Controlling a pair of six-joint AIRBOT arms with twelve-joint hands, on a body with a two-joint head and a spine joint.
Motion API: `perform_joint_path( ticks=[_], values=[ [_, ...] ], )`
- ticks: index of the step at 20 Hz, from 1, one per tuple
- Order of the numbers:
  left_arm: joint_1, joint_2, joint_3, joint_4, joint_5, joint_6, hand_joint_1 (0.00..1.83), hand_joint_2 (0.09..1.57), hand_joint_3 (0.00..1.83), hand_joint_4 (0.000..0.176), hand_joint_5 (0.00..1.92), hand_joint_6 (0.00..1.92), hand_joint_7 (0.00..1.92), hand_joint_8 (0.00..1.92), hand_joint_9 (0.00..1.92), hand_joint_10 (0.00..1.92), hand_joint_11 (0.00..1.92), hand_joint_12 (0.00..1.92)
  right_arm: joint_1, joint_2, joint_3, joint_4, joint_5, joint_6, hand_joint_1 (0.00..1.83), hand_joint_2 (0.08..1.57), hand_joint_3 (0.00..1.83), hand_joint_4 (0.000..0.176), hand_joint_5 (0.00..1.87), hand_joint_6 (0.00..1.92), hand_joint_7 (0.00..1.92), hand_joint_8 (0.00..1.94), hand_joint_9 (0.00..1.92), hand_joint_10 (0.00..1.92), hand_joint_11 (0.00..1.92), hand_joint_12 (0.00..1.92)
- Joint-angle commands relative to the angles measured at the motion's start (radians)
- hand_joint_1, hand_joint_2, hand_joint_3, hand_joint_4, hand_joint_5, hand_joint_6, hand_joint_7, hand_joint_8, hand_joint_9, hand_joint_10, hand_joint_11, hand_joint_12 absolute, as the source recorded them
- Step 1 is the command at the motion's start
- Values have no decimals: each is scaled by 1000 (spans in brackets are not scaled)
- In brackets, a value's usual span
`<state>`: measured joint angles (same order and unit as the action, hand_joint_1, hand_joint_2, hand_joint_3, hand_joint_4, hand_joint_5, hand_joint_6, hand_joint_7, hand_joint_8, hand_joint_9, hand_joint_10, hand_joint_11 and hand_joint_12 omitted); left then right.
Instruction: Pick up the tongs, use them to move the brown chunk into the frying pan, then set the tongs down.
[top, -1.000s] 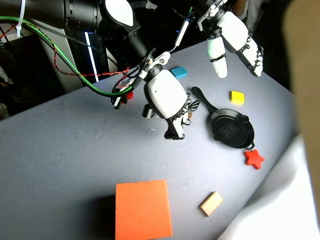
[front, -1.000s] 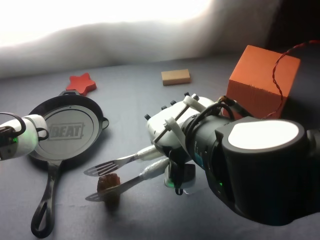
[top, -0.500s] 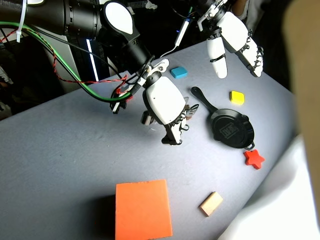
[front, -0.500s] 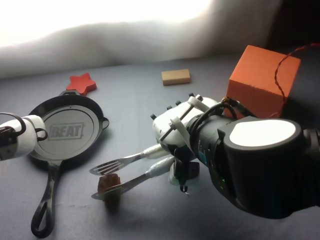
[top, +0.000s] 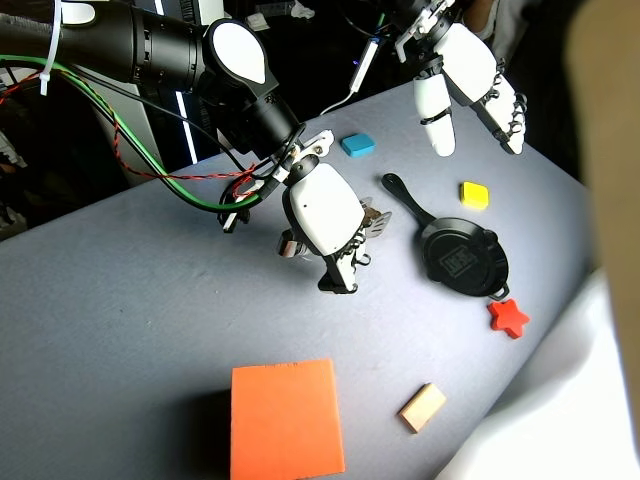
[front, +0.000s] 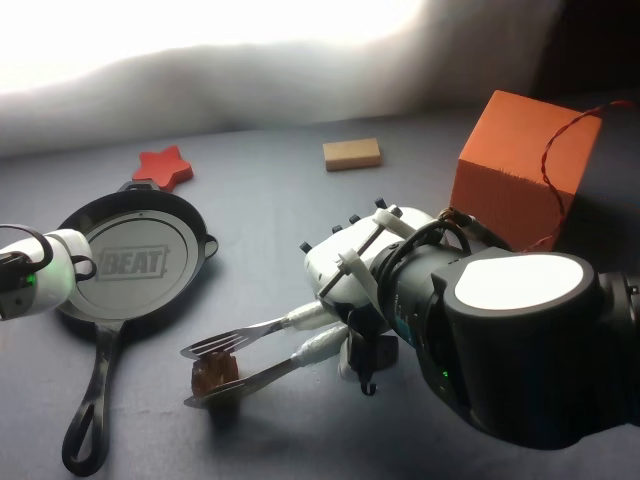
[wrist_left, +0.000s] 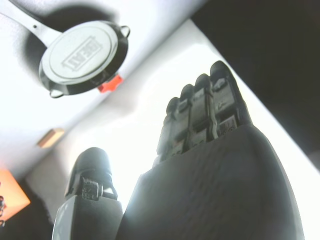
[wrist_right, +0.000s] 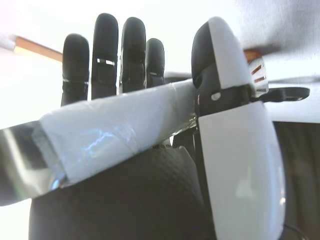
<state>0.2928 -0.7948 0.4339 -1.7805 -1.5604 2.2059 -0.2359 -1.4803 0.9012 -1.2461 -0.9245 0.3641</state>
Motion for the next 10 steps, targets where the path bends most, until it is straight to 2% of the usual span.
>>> perform_joint_path(
  ticks=[1,2,3,4,5,6,7,8,9,10],
  values=[
    [-7,4,2,97,-53,7,0,1273,0,0,2,1,28,3,17,2,0,94,5,3,-2,-71,4,-8,1072,1215,25,0,759,1101,956,28,724,621,331,1573],
    [-7,4,2,97,-52,7,0,1274,0,0,9,4,33,5,24,4,0,96,6,3,-3,-71,3,-9,1085,1229,7,0,757,1266,1011,48,744,697,363,1621],
    [-7,4,2,97,-50,8,0,1273,0,0,2,0,19,3,10,2,0,69,7,4,-3,-71,3,-12,1086,1239,0,0,751,1321,1065,73,743,830,381,1673],
    [-7,4,2,97,-50,8,0,1273,0,0,2,0,19,3,10,2,0,69,7,4,-3,-71,3,-14,1086,1239,0,0,751,1321,1065,73,743,830,381,1673],
    [-7,4,2,97,-50,8,0,1272,0,0,0,0,15,1,9,2,0,76,7,6,-4,-70,3,-17,1159,1201,0,0,818,1279,907,920,790,893,440,1691],
    [-7,4,2,97,-50,8,0,1273,0,0,3,0,18,4,10,4,0,76,7,9,-8,-70,2,-19,1178,1187,0,17,817,1273,908,1107,869,948,535,1671],
    [-7,4,2,97,-49,8,0,1273,0,0,3,0,18,4,10,4,0,76,6,11,-11,-70,1,-21,1178,1187,0,17,817,1273,908,1107,869,948,535,1671],
    [-7,4,2,97,-45,8,0,1267,0,0,4,1,33,2,26,5,0,114,6,14,-16,-70,1,-29,1188,1175,0,7,820,1252,947,1074,926,971,597,1670],
    [-7,4,1,97,-44,8,0,1268,0,0,7,1,37,1,26,2,0,94,5,18,-23,-70,1,-34,1056,1228,8,0,774,1331,1064,905,1030,1094,743,1757],
    [-7,3,1,97,-44,8,0,1269,0,0,1,0,30,1,21,0,0,75,5,23,-33,-70,1,-35,1008,1249,7,0,753,1374,1167,848,1115,1199,873,1813]
  ],
)
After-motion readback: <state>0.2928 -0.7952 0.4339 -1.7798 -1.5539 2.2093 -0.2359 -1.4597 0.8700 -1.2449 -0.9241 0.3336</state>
